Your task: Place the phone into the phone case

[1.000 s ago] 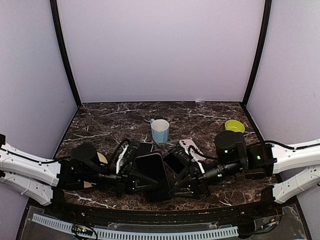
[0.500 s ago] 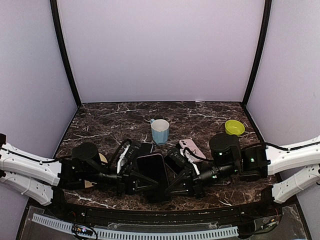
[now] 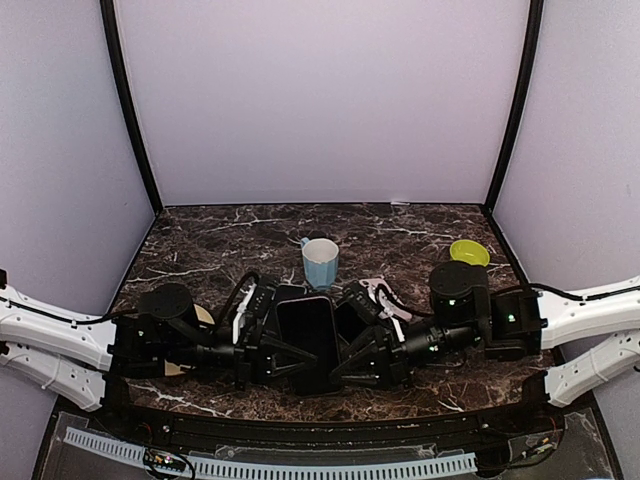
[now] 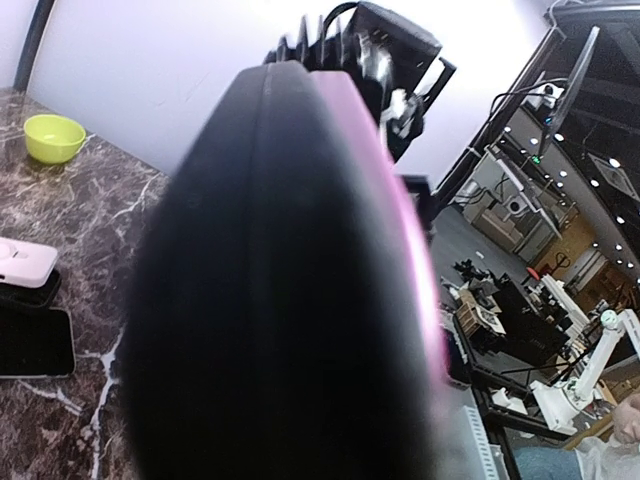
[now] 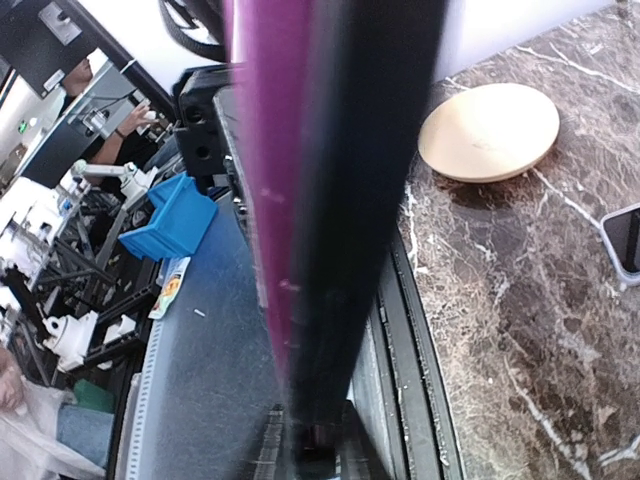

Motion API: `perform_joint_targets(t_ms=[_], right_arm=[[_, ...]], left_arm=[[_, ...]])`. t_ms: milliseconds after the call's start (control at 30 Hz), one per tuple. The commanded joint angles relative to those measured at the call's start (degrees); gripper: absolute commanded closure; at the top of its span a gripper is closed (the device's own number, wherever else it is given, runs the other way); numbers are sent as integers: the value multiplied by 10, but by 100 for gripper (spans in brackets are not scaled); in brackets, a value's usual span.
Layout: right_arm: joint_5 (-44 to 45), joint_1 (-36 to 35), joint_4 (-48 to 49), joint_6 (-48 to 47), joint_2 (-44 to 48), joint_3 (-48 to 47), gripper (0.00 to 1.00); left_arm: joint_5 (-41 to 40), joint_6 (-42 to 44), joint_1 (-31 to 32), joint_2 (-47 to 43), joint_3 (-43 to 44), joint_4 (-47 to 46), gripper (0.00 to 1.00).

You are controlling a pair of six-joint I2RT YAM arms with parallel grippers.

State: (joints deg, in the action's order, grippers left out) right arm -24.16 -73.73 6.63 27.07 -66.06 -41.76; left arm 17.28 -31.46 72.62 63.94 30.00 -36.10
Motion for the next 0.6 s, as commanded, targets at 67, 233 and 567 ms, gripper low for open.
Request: perform_joint_targets(t_ms=[67, 233, 567], right_arm=[[15, 32, 33, -13, 30, -28, 50], [15, 56, 46, -16, 14, -51, 54], [-60, 57, 60, -10, -20, -53, 58]], left_arm=[[-3, 35, 11, 8, 24, 35, 100], [16, 55, 24, 30, 46, 61, 100], [10, 54, 29, 27, 41, 38, 100]])
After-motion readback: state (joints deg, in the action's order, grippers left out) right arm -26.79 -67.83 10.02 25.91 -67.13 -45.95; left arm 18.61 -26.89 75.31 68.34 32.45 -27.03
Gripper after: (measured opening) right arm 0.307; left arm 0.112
